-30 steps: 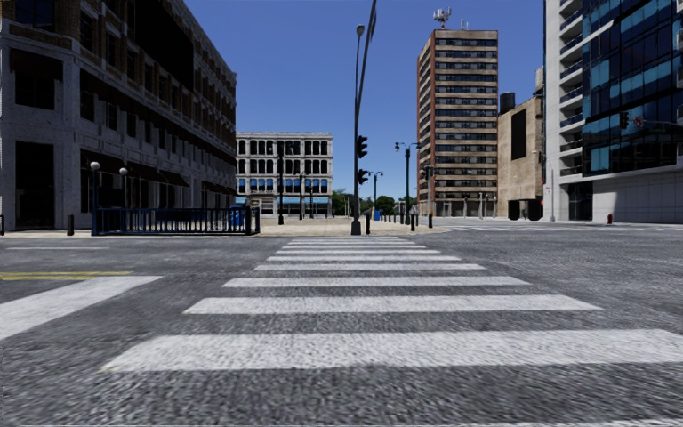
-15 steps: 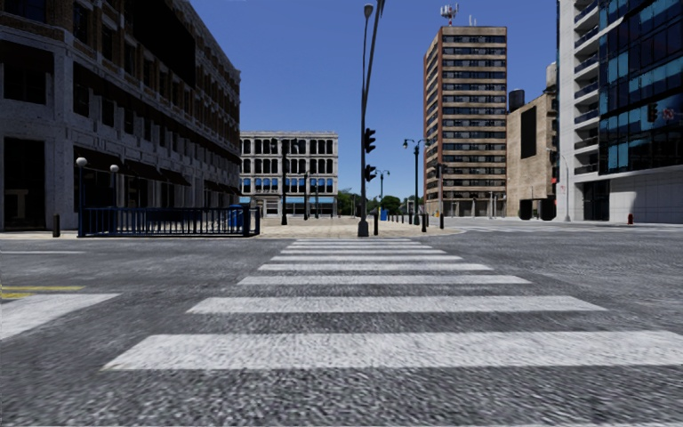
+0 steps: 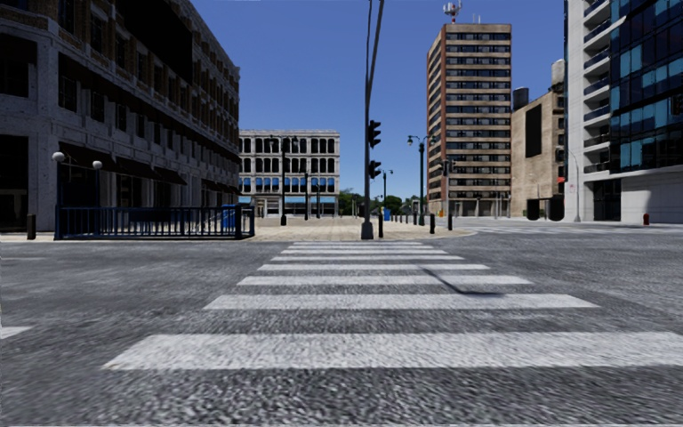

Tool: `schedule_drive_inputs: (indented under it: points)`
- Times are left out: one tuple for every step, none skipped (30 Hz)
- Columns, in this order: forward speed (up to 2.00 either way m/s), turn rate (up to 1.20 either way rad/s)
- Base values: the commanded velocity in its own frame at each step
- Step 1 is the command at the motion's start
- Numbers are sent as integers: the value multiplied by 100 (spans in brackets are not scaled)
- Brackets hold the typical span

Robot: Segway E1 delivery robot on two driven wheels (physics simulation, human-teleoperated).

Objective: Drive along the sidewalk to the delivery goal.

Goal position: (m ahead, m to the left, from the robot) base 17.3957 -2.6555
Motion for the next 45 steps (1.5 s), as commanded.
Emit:
schedule_drive_inputs:
  points:
    - [198, 26]
    - [198, 26]
    - [198, 20]
    - [198, 7]
    - [198, 7]
    - [198, 0]
    - [198, 0]
    - [198, 0]
    - [198, 0]
    - [198, 0]
    - [198, 0]
    - [198, 0]
    - [198, 0]
    - [198, 0]
    - [198, 0]
    - [198, 0]
    - [198, 0]
    - [198, 0]
    - [198, 0]
    - [198, 0]
    - [198, 0]
    - [198, 0]
    - [198, 0]
    - [198, 0]
    - [198, 0]
    - [198, 0]
    - [198, 0]
    - [198, 0]
    - [198, 0]
    - [198, 0]
    - [198, 0]
    - [198, 0]
    - [198, 0]
    - [198, 0]
    - [198, 0]
    - [198, 0]
    - [198, 0]
    - [198, 0]
    - [198, 0]
    - [198, 0]
    - [198, 0]
    - [198, 0]
    - [198, 13]
    - [198, 13]
    - [198, 33]
